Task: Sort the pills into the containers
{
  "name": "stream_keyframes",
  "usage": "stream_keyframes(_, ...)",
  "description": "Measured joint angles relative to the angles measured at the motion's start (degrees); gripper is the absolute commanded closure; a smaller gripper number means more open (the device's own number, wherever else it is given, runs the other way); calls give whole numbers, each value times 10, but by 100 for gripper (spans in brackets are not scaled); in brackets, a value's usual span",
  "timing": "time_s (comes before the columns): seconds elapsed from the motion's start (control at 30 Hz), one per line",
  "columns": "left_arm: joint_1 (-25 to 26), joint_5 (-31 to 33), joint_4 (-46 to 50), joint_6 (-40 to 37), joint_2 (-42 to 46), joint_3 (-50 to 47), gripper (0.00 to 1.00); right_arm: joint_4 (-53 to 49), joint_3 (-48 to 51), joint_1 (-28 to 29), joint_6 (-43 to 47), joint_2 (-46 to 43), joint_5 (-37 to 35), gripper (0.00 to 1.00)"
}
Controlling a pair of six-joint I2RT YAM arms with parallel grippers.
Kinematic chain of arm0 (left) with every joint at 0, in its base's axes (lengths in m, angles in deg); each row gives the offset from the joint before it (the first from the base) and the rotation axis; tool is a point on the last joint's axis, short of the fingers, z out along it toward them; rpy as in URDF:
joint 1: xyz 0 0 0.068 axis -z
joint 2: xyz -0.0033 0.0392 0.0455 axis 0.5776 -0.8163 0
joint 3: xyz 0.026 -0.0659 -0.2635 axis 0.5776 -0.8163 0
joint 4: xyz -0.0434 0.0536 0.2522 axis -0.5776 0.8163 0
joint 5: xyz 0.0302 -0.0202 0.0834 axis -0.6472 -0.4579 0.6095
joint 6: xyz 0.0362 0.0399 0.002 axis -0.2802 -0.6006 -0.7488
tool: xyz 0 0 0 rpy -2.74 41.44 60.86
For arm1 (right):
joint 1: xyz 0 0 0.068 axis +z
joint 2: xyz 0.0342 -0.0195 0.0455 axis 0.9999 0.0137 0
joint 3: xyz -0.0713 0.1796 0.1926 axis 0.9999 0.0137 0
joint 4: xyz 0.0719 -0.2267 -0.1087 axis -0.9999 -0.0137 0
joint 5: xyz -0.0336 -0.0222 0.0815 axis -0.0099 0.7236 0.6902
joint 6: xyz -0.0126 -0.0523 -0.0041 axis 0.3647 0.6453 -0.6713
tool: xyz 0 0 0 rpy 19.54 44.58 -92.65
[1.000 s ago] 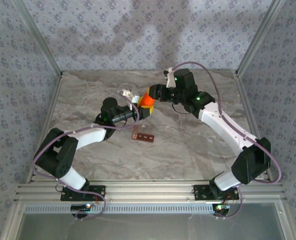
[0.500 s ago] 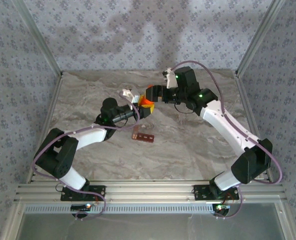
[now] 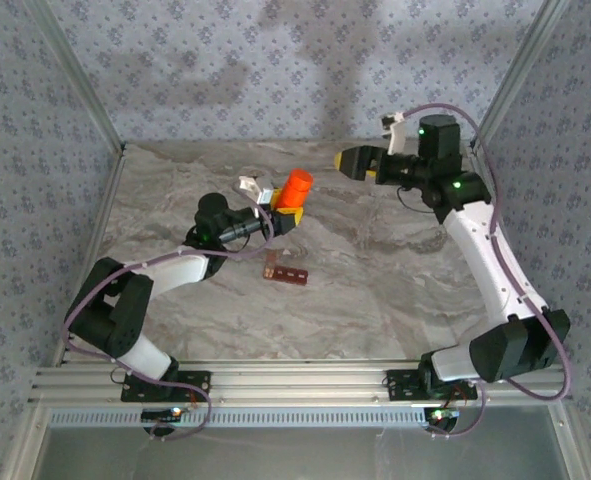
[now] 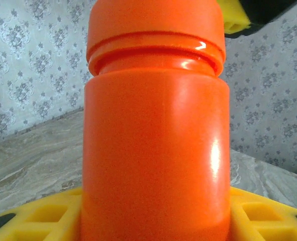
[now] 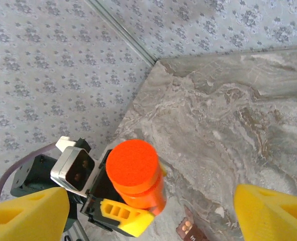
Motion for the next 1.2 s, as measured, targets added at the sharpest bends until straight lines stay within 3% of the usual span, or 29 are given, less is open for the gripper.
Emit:
stream_keyframes(0.3,-4,-92,-2,35,5,0,100,-62,-98,7,81,72,101,14)
stream_keyframes(0.7,-4,-145,1,60,4,23,100,-214,-162,86,203,124,75,15)
stream_keyframes(1.03,-4,-151,1,60,3,24,100,-242,-163,100,229,141,59,28)
stream_keyframes(1.2,-4,-151,5,60,0,26,100,-241,-163,105,229,142,60,29)
